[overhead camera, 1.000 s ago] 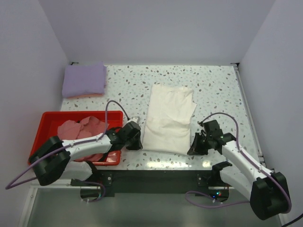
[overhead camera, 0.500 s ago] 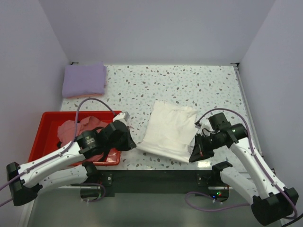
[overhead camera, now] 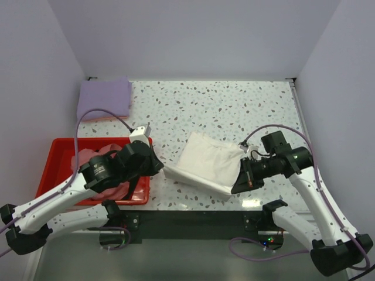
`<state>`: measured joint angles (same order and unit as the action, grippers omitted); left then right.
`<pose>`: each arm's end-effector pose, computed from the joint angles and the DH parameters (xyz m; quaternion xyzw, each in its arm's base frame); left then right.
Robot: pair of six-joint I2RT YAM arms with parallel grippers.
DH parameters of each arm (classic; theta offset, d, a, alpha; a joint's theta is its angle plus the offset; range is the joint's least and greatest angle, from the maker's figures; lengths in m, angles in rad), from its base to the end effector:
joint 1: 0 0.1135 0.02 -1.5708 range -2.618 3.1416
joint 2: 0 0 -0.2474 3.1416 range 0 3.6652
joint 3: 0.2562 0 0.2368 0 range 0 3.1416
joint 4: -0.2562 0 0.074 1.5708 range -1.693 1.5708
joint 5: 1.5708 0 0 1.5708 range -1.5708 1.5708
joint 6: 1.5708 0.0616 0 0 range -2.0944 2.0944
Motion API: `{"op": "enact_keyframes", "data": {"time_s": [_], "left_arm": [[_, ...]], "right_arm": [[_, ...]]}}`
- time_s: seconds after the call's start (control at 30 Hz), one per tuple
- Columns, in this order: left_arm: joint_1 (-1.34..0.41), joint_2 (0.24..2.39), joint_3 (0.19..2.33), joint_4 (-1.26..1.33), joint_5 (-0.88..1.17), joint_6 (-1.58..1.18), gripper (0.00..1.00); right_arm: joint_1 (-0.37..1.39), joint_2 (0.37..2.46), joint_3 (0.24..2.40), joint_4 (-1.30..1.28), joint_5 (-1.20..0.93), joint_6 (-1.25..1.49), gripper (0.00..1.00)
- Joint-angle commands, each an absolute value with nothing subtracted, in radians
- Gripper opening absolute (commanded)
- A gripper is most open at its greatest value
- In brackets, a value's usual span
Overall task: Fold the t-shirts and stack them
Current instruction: Fold the tshirt
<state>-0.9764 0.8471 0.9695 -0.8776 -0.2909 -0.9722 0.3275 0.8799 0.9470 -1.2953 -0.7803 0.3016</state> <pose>0.1116 -0.1335 0.2952 -0.0556 0.9084 -0.2499 0.3305 0.1058 0.0817 0.2685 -0.0766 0.9104 0.4051 0.0340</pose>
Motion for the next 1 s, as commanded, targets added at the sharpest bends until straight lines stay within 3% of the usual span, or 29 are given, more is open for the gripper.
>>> {"op": "enact_keyframes", "data": {"time_s": [0.0, 0.37, 0.63, 0.97], "left_arm": [[-0.973, 0.889, 1.040, -0.881, -0.455, -0.924, 0.00], [-0.916, 1.051, 1.074, -0.786, -0.549, -0.871, 0.00], [-0.738, 1.137, 1.049, -0.557, -0.368, -0.723, 0.00], [-0.689, 1.282, 1.108, -0.416, -0.325, -0.667, 0.00]], "right_arm": [[0.331, 0.906, 0.965, -1.368, -0.764, 0.334, 0.00], [0.328, 0.988, 0.945, -1.256, -0.727, 0.348, 0.00], [0.302, 1.054, 1.005, -1.204, -0.608, 0.316, 0.00], [0.198, 1.170, 1.003, -1.032, -0.586, 0.308, 0.00]]}}
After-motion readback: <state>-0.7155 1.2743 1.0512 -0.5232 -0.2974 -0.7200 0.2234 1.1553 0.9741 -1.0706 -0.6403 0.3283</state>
